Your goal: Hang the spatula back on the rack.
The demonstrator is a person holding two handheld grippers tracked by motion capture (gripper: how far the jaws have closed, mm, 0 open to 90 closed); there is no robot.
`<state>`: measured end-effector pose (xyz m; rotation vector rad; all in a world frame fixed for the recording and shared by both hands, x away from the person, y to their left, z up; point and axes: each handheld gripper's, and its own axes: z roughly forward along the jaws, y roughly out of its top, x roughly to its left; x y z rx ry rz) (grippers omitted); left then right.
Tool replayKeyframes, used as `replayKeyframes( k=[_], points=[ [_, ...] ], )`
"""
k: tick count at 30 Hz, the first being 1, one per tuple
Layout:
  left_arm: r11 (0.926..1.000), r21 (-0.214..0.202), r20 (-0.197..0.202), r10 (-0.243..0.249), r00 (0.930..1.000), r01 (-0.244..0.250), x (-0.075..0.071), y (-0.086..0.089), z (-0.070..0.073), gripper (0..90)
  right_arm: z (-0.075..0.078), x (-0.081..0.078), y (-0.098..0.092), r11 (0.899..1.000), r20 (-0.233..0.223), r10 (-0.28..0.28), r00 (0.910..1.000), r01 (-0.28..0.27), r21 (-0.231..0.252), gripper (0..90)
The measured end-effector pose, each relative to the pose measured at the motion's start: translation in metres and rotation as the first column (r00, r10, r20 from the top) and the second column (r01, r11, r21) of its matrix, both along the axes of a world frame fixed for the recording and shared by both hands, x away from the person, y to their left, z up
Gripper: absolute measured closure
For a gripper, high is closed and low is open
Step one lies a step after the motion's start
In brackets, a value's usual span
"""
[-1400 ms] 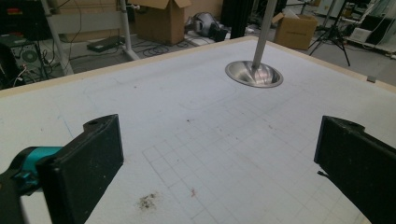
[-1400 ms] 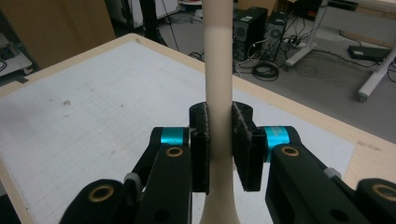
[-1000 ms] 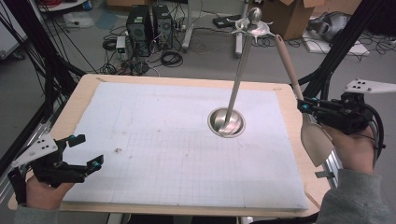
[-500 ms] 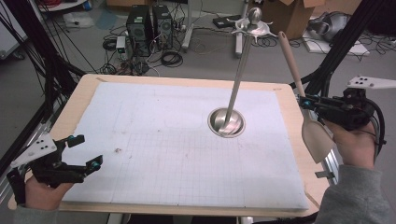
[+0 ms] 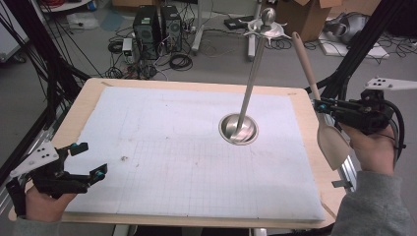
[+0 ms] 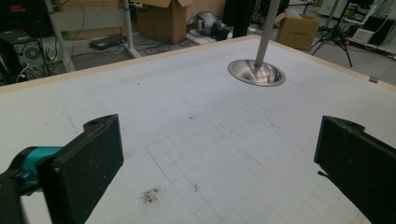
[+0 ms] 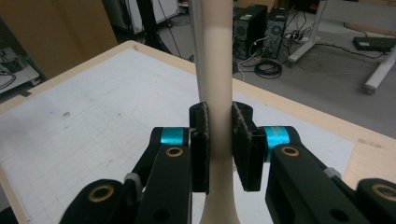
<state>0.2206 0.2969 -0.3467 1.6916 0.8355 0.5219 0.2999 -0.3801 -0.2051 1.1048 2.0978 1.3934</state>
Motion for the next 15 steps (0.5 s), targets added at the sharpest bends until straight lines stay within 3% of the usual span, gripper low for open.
replayKeyframes(
  k=[15],
  points=[
    [1.0,0.0,0.0,0.007,1.0,-0.007,-0.002,0.0019,0.0002,1.7,-0.0017,0.0039,-0.0023,1.0,-0.013,0.019,0.9997,-0.018,0.023,78.5]
  ],
)
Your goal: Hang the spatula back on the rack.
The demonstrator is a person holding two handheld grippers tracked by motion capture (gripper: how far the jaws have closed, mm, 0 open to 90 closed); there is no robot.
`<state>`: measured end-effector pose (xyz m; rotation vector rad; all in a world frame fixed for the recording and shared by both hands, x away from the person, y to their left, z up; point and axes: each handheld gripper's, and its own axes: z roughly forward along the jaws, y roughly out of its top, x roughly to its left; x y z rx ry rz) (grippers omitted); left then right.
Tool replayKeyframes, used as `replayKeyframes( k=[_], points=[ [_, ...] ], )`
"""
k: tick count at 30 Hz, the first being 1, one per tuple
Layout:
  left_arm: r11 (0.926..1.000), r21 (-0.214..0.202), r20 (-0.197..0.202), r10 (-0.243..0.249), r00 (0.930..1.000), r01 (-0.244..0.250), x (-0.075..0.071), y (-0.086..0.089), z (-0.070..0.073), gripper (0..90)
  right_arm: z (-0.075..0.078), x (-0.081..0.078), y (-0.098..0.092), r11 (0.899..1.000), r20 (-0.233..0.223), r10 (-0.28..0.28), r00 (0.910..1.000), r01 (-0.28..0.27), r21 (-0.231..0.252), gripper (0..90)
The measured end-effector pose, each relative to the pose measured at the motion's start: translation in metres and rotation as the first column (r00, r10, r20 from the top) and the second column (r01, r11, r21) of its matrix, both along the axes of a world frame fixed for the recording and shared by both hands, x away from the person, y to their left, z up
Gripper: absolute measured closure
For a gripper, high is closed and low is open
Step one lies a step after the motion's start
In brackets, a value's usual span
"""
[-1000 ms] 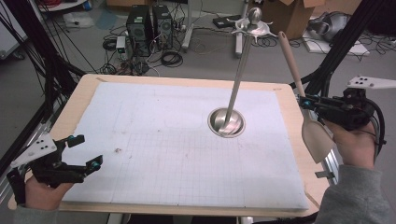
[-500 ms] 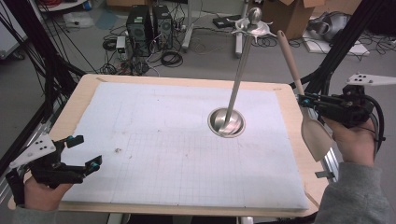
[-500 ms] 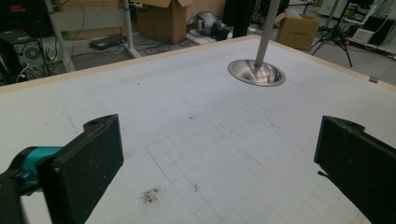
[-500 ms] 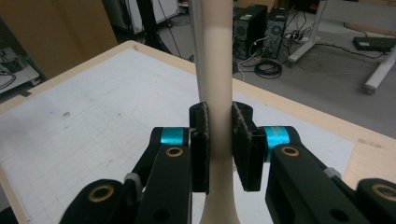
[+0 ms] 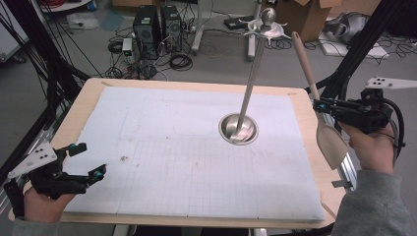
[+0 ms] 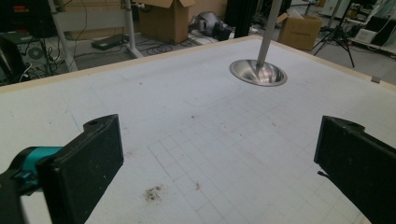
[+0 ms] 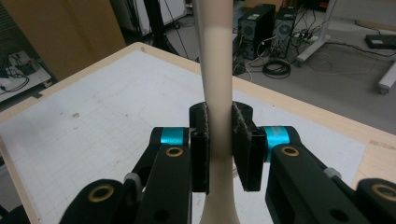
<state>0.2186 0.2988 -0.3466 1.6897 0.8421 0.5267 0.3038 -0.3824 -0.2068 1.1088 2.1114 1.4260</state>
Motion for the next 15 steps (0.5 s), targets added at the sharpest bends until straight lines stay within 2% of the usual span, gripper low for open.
replayKeyframes(
  k=[15],
  points=[
    [1.0,0.002,0.002,0.004,1.0,-0.004,-0.0004,0.0002,0.0,1.7,-0.006,0.0047,-0.0012,1.0,-0.023,0.026,0.9994,-0.026,0.015,78.5]
  ],
)
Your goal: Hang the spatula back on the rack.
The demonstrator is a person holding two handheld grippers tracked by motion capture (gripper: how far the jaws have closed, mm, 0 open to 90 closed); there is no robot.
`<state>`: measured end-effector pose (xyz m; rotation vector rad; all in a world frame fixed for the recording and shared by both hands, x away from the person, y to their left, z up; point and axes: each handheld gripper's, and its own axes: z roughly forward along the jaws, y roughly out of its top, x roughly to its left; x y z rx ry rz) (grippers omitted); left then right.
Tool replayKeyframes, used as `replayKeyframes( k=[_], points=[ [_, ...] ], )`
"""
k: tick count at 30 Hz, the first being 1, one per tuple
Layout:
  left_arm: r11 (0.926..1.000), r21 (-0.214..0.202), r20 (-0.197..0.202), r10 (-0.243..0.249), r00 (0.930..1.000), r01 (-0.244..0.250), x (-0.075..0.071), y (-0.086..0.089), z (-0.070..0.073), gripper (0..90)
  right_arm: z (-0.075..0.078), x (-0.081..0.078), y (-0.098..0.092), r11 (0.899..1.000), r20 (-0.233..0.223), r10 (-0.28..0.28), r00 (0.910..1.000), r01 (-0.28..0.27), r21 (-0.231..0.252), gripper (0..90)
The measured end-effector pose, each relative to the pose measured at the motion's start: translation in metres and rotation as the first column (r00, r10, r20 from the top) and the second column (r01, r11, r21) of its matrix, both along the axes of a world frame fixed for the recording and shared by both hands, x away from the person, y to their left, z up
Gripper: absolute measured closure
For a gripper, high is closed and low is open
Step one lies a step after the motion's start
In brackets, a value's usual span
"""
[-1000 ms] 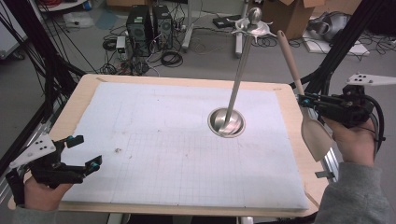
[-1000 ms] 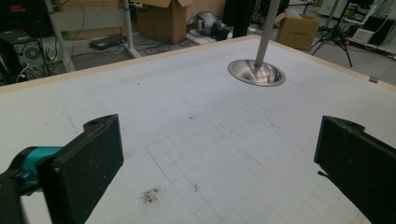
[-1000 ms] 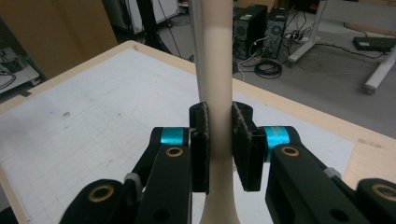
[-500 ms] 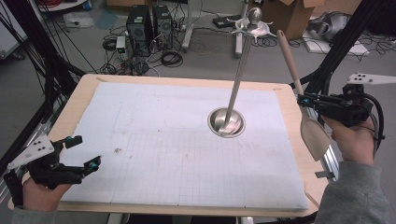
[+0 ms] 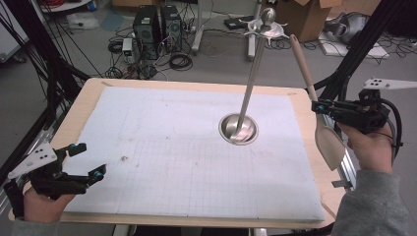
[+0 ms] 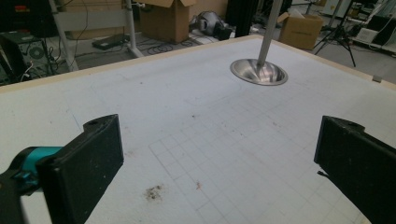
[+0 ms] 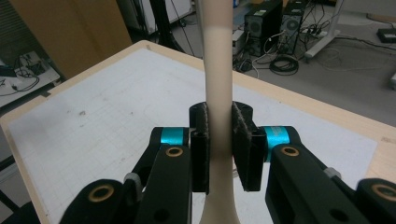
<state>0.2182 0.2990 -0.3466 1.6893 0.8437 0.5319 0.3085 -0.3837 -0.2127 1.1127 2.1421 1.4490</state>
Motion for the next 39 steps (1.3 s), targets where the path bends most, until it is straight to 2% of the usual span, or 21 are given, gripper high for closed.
replayKeyframes(
  k=[26,39],
  points=[
    [1.0,0.0,0.0,-0.003,1.0,0.003,0.0,-0.001,0.0,1.7,-0.013,0.014,0.019,0.999,-0.035,0.038,0.9987,-0.039,-0.03,78.5],
    [1.0,-0.004,0.001,-0.002,1.0,0.002,-0.001,0.001,0.001,1.7,-0.017,0.022,0.032,0.997,-0.043,0.038,0.9983,-0.041,-0.068,78.5]
  ],
)
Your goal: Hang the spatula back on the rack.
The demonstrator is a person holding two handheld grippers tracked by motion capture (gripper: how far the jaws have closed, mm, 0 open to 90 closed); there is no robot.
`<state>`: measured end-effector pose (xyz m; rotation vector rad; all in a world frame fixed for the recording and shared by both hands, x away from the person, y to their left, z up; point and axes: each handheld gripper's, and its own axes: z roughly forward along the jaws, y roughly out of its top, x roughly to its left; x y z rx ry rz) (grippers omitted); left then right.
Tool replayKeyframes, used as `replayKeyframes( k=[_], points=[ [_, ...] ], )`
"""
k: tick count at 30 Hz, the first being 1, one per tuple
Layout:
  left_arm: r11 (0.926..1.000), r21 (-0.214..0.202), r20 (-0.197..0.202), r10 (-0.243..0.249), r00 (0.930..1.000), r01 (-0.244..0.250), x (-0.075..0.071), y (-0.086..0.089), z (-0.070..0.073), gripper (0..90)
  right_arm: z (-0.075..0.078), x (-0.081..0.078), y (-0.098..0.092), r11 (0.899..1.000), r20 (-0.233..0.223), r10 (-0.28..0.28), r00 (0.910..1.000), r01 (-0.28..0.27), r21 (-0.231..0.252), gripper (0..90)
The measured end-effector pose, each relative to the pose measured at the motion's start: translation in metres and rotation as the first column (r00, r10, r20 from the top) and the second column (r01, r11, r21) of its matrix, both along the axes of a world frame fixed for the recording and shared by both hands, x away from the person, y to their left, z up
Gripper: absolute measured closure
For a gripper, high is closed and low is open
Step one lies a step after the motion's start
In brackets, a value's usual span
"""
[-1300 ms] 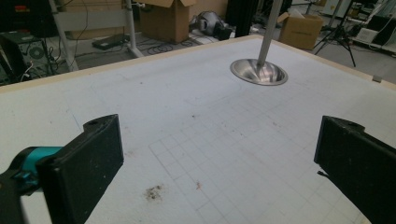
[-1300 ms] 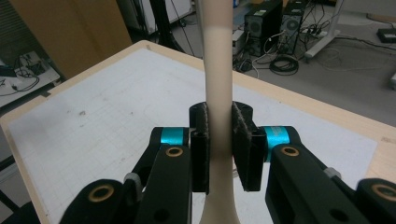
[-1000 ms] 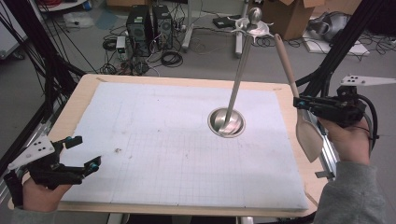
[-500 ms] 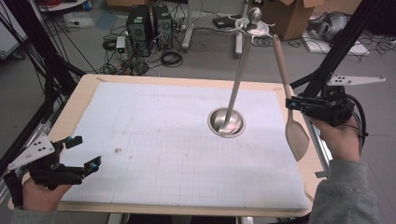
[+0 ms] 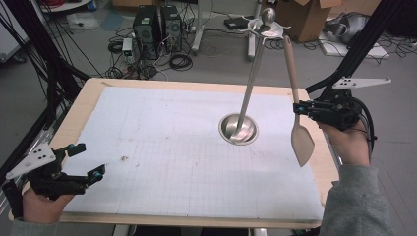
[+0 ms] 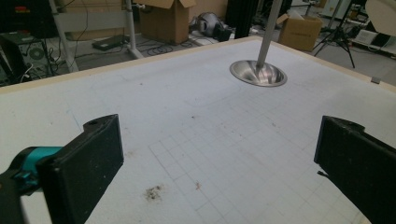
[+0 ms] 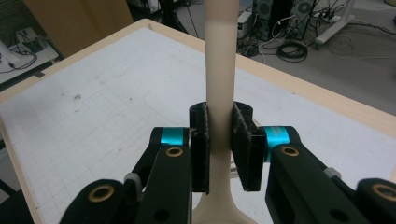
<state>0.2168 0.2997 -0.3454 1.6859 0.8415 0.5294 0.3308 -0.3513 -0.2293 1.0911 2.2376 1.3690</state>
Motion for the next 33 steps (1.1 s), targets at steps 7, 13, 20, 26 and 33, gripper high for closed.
replayKeyframes(
  k=[7,13,20,26,33],
  points=[
    [1.0,-0.001,0.0,0.001,1.0,-0.001,-0.001,0.001,0.0,1.7,-0.003,0.005,0.007,1.0,-0.004,-0.004,1.0,0.004,-0.015,78.5],
    [1.0,-0.004,0.001,0.006,1.0,-0.006,-0.002,0.001,0.0,1.7,-0.005,0.01,0.013,0.999,-0.004,-0.013,0.9999,0.013,-0.039,78.5],
    [1.0,-0.001,0.002,0.008,1.0,-0.008,-0.004,0.003,0.001,1.7,-0.009,0.016,0.02,0.999,-0.008,-0.013,0.9999,0.012,-0.051,78.5],
    [1.0,-0.001,0.005,0.01,0.9999,-0.01,-0.005,0.004,0.001,1.7,-0.011,0.02,0.025,0.998,-0.008,-0.022,0.9997,0.022,-0.061,78.5],
    [0.9999,-0.006,0.008,0.016,0.9998,-0.016,-0.007,0.005,0.002,1.7,-0.013,0.024,0.029,0.997,-0.007,-0.033,0.9994,0.032,-0.073,78.4]
  ],
)
